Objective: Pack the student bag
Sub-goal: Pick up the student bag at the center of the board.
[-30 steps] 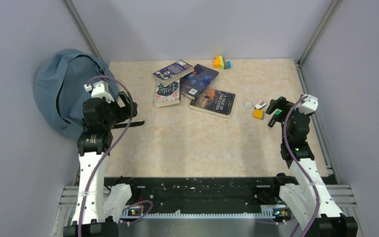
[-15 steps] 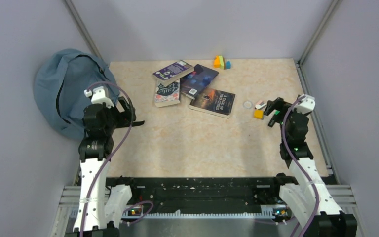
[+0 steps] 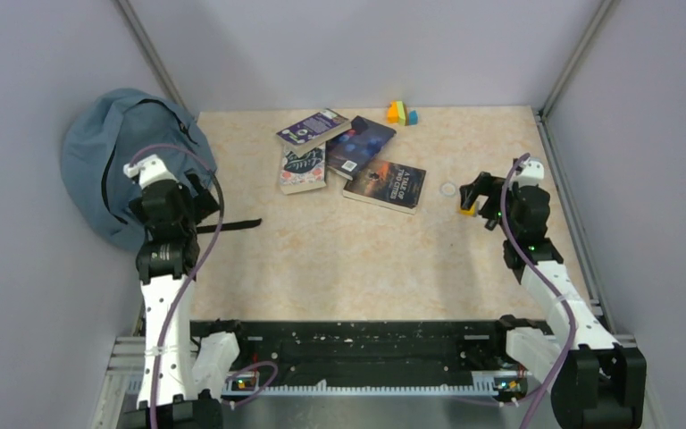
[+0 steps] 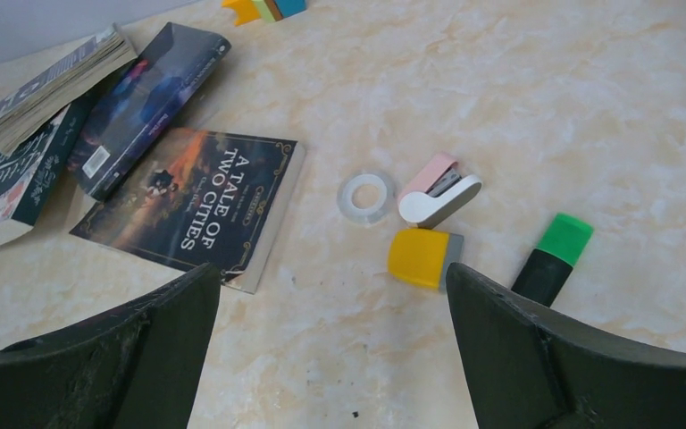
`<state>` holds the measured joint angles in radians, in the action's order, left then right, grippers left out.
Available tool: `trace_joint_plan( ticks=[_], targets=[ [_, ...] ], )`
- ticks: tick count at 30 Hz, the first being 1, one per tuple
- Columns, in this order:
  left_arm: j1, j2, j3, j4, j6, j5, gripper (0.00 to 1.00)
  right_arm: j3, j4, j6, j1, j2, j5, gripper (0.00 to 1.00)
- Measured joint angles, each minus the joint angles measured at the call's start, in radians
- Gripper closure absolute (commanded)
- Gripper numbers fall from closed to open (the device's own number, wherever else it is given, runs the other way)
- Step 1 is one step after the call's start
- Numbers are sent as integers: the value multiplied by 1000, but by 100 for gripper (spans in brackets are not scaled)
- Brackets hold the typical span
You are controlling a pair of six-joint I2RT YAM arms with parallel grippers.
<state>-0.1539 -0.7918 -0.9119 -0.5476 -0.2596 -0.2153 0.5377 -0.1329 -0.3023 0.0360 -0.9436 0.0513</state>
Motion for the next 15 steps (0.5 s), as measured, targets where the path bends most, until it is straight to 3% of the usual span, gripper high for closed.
trace_joint_plan(
  ticks=[6,15],
  targets=[
    [-103,-48,-115,5,15,-182,2,0,-3,11,0,15,48,4],
    [-147,-180,-289,136,126,-388,2,0,-20,-2,0,76,68,3]
  ],
)
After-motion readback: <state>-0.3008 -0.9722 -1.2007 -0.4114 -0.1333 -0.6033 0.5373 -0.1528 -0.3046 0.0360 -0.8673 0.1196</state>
